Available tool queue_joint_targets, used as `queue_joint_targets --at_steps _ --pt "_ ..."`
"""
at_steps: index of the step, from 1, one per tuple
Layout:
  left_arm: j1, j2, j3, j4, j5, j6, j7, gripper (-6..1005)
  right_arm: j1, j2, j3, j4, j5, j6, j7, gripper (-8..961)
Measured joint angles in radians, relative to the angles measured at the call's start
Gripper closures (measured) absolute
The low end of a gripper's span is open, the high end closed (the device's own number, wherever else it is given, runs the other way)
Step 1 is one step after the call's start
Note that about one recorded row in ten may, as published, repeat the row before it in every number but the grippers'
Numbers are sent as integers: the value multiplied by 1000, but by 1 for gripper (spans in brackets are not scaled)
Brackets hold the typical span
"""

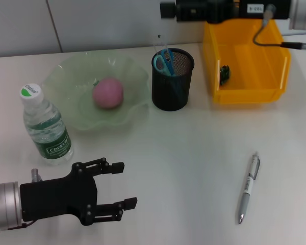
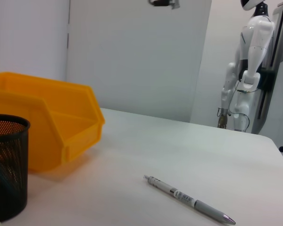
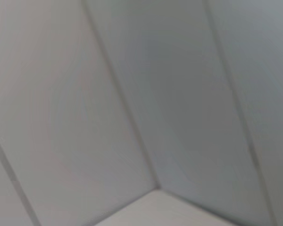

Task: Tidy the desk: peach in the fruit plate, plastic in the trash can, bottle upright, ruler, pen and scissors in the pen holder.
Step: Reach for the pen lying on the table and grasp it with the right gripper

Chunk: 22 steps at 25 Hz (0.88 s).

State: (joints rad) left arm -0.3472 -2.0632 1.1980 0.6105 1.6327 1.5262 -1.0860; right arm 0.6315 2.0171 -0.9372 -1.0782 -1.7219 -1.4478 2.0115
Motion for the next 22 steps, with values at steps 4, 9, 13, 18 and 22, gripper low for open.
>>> queue_joint_targets --at_steps 4,9,13,18,22 --pt "-1 -2 0 0 1 0 0 192 -1 -26 1 -64 -63 -118 63 163" --pt "-1 -2 0 -1 1 0 0 192 14 -37 9 -183 -226 -248 156 163" --pt "-1 -1 0 -1 1 0 -1 192 51 -42 3 -222 -347 -357 217 164" --pt "-1 -2 2 -2 1 -3 -2 192 104 -48 -10 -232 -468 -462 261 164" --pt "-1 -2 1 -2 1 -3 -3 193 136 -49 -64 -243 -588 -550 234 164"
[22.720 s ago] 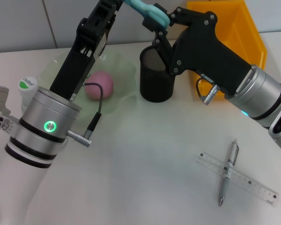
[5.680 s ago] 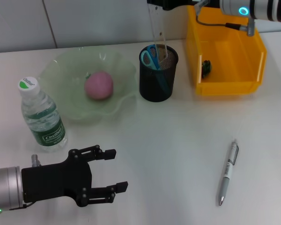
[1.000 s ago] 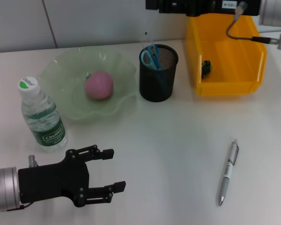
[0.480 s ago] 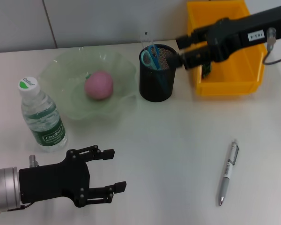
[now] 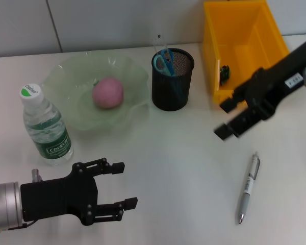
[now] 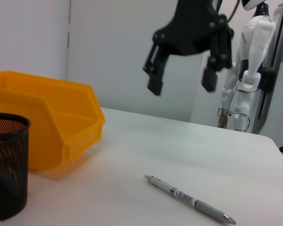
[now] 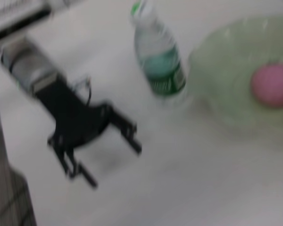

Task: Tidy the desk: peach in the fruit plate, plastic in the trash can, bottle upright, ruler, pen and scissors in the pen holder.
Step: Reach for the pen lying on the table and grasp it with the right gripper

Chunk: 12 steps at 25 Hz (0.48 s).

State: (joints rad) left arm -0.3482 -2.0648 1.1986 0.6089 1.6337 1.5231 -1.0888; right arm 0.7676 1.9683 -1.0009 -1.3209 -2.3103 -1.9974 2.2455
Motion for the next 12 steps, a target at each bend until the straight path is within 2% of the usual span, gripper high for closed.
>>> queue_joint_targets --at_steps 12 --pt "9 0 -1 0 0 -6 6 193 46 16 -167 76 -135 -37 -207 165"
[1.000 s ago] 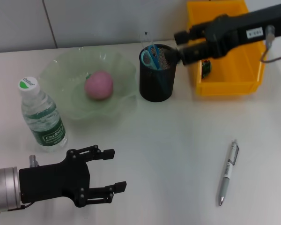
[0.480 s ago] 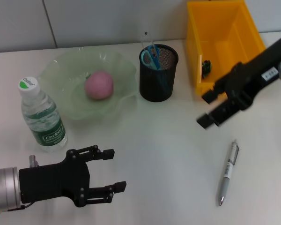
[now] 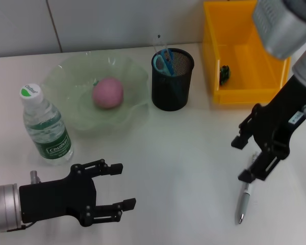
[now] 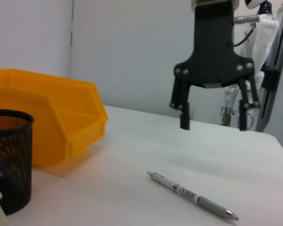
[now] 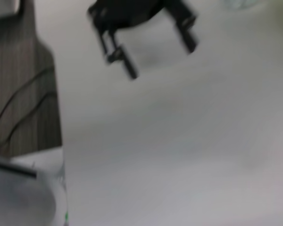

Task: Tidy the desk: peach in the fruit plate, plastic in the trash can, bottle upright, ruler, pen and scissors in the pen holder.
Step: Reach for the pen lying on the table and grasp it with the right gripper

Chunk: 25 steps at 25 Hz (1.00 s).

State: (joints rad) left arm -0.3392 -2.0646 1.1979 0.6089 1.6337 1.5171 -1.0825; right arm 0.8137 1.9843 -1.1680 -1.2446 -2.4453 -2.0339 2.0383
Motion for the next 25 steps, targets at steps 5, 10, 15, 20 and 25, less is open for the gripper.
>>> queue_joint_targets --at_steps 5,10,15,20,25 --pt "7 -1 3 0 0 -25 1 193 40 28 -78 40 -57 8 -84 165" --pt "12 -1 9 -1 0 -30 -6 193 81 70 -117 61 -163 3 -172 165" --pt "16 -1 10 -1 0 -31 -6 193 96 86 -190 62 -190 1 -242 165" --pt "46 0 7 0 2 -30 -9 194 105 90 -244 53 -204 3 -324 165" --pt "59 -1 11 -1 3 -43 -15 194 99 92 -279 42 -214 6 -413 165"
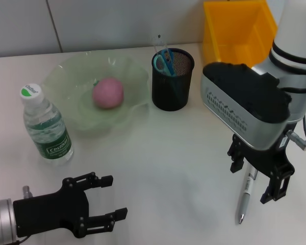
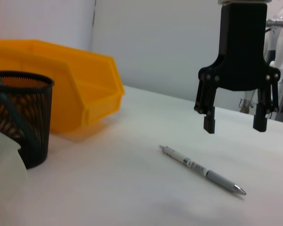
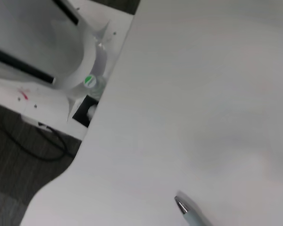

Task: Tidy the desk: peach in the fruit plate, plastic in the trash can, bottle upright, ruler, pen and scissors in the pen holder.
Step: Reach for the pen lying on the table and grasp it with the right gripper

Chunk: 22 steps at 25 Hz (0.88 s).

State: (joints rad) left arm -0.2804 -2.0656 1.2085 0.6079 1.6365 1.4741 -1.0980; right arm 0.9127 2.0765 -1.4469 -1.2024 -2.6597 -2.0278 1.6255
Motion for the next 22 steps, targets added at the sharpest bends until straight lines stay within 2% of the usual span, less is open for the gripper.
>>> queue_joint_targets --at_steps 5,11,22 --pt "2 -2 9 5 12 -14 -15 194 -10 1 -28 -5 0 -3 -66 166" --pt "-10 -3 9 13 7 -15 -18 194 -43 4 -116 -50 -2 -1 -105 166" --pt "-26 -3 0 15 2 -12 -20 193 -38 4 -128 -51 -2 5 -71 166"
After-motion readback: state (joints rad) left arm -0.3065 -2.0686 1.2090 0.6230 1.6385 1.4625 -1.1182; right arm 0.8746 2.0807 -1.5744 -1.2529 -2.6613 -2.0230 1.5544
